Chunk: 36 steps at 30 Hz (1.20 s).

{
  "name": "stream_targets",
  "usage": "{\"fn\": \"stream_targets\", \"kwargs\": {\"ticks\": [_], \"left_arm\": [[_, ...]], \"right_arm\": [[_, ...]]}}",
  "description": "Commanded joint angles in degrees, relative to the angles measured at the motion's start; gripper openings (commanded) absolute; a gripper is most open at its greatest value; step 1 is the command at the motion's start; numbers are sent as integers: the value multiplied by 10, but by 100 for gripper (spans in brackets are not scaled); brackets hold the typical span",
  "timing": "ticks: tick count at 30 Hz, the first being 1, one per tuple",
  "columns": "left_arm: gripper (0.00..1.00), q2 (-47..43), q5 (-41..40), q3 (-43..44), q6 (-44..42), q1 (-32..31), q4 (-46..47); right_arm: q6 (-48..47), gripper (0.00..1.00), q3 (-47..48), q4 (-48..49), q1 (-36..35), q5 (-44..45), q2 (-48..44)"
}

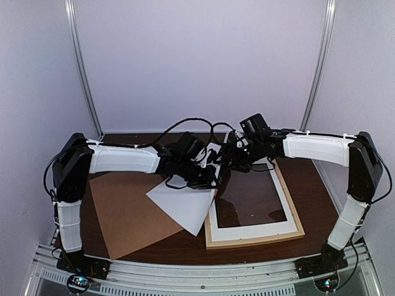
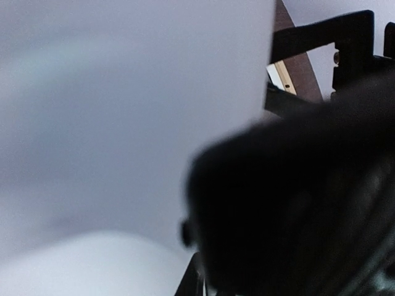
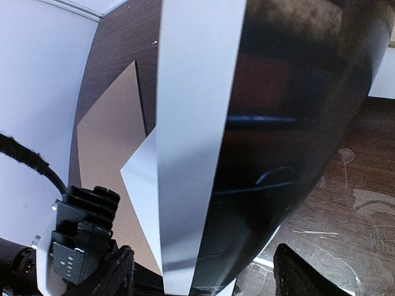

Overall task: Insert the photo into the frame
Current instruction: Pass from the left arm to the right

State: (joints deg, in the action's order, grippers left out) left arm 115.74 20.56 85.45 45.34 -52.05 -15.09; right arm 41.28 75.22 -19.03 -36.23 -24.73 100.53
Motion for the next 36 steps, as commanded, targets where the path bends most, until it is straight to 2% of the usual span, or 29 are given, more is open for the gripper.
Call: {"fn": "stream_targets", "kwargs": {"ticks": [1, 8, 16, 23, 36], "left_arm": [[6, 15, 4, -2, 1, -10, 30], [9, 29, 12, -2, 10, -16, 51], [10, 34, 5, -2, 12, -19, 55], [13, 47, 4, 1, 13, -22, 58], [31, 50, 22, -2, 9, -25, 72]], "right_arm": [[-30, 76, 32, -51, -12, 71, 4], [-33, 71, 31, -65, -18, 107, 14], [-38, 55, 34, -74, -19, 132, 22], [-47, 46, 44, -91, -21, 153, 32], [-57, 27, 43, -95, -17, 162, 39]]}}
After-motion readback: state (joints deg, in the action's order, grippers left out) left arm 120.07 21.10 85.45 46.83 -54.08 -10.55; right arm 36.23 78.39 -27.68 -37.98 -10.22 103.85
